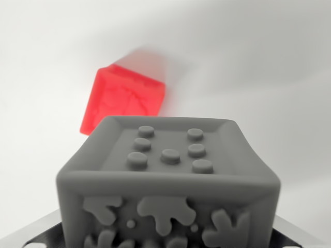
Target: Destack cube
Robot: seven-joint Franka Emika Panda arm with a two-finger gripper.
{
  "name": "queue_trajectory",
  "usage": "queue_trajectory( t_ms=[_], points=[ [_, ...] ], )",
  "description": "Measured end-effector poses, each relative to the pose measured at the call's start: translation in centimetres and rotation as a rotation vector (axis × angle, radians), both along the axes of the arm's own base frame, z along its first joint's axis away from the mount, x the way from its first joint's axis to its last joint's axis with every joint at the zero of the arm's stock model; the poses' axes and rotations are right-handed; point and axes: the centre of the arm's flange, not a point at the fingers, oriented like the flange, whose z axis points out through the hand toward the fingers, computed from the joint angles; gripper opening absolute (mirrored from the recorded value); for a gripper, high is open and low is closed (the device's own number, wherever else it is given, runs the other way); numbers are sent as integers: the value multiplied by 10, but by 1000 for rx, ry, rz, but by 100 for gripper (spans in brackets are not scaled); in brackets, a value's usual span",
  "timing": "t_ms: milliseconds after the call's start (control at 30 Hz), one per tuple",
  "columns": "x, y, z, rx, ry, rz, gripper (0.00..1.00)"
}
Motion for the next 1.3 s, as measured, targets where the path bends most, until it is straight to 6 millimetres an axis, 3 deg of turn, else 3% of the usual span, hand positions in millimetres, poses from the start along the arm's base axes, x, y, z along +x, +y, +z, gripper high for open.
queue_trajectory(
  t_ms=[1300],
  points=[
    [-19,-27,-12,1,0,275,0]
  ],
)
